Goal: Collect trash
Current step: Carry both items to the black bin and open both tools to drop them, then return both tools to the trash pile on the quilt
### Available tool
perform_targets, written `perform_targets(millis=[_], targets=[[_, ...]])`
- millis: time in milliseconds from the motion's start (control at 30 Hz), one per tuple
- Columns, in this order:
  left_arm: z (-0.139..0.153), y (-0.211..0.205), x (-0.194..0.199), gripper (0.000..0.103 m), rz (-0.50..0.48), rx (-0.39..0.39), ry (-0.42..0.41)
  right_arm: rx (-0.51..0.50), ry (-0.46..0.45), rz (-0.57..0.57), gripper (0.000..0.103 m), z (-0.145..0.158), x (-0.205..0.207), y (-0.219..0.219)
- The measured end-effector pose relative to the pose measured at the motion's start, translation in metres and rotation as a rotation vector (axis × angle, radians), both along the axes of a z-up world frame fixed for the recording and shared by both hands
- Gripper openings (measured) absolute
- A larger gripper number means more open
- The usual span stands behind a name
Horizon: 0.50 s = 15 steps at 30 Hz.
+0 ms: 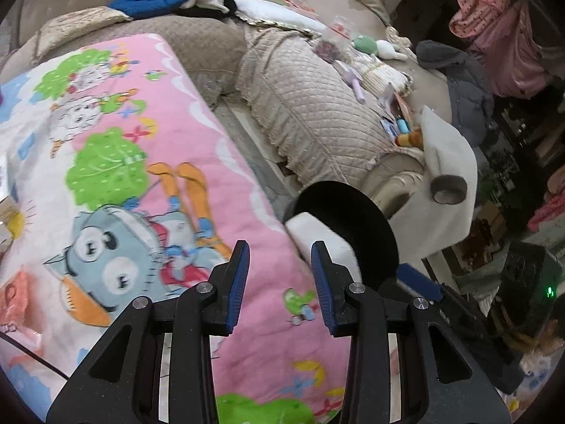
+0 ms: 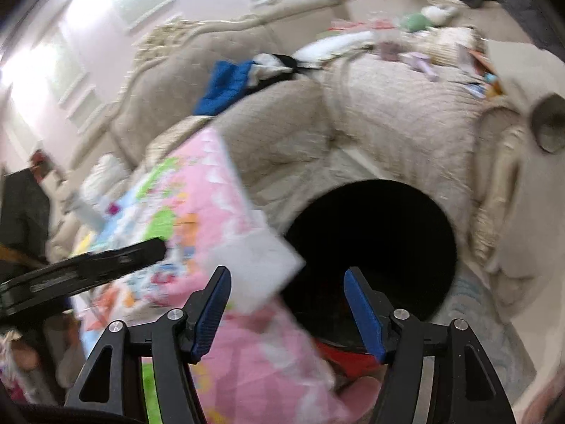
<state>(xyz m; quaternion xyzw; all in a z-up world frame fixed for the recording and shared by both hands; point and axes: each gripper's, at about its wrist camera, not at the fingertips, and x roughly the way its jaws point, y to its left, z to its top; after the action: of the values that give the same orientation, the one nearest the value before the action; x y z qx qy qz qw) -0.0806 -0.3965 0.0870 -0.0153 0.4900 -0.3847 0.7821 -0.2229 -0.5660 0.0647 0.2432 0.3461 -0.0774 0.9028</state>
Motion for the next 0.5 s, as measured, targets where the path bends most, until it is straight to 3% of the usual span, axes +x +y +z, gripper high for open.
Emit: perform_targets(millis=[133, 233, 367, 500], targets=[[-0.001, 0.015, 0.001, 0.034, 0.02, 0.004, -0.001, -0.048, 0.071, 0.085, 0.072, -0.017, 0.024, 0.02], [0.004, 0.029, -0.002, 0.034, 0.026, 0.02, -0.032, -0.078, 0.171, -0.064, 0.072, -0.036, 0.028, 0.004], [0.004, 0.046, -0.001, 0.034, 0.05, 0.033, -0.069, 0.013, 0.123, -0.151, 0.072, -0.033, 0.007, -0.018], [0.0, 0.062, 0.003, 0.034, 0.081, 0.045, -0.069, -0.032, 0.146, -0.128, 0.072, -0.027, 0.01, -0.009]])
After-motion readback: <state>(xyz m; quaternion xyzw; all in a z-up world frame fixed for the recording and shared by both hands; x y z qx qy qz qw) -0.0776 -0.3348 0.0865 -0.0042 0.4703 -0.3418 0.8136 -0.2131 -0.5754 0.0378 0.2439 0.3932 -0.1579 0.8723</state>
